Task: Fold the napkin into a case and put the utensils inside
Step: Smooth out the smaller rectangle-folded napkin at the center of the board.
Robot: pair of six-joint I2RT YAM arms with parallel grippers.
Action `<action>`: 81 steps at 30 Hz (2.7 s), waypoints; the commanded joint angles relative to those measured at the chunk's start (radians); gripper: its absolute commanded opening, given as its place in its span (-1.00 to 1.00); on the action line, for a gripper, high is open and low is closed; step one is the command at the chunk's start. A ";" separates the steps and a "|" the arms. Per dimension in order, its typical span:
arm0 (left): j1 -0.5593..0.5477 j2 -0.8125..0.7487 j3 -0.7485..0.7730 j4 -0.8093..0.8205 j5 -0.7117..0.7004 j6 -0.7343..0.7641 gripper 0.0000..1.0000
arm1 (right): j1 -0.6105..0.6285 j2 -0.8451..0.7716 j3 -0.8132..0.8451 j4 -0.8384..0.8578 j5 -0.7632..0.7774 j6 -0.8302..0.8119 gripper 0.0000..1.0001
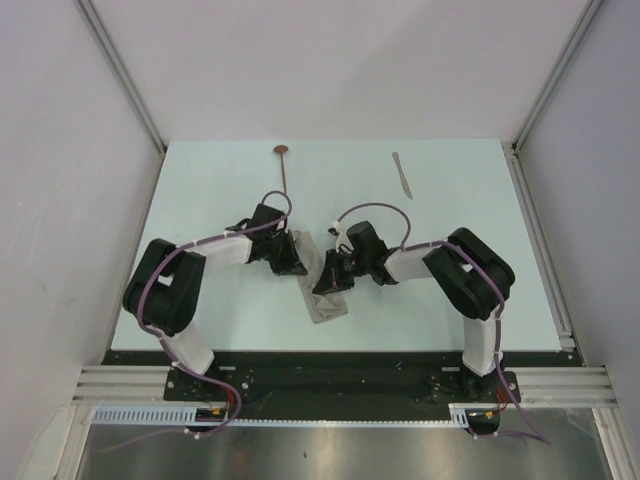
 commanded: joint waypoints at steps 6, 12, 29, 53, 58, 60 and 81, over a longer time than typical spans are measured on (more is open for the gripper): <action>0.062 0.034 0.150 -0.098 -0.071 0.064 -0.95 | -0.003 0.028 -0.002 0.001 0.000 -0.040 -0.84; 0.075 0.097 0.118 -0.084 -0.076 0.053 -0.98 | 0.024 -0.118 -0.022 -0.071 0.020 -0.044 -0.75; 0.070 0.007 0.175 -0.151 -0.136 0.087 -0.98 | 0.055 -0.359 -0.078 -0.252 0.058 -0.090 -0.27; 0.069 -0.021 0.354 -0.265 -0.257 0.150 -0.83 | 0.066 -0.021 0.018 -0.062 0.023 -0.078 -0.41; 0.069 0.069 0.452 -0.332 -0.258 0.193 -0.77 | 0.040 -0.028 0.128 -0.135 0.060 -0.104 -0.35; 0.064 0.088 0.465 -0.343 -0.255 0.200 -0.71 | 0.017 -0.011 0.173 -0.145 0.078 -0.095 -0.35; -0.048 0.229 0.597 -0.472 -0.465 0.253 -0.68 | -0.074 0.185 0.320 0.041 0.006 0.133 -0.84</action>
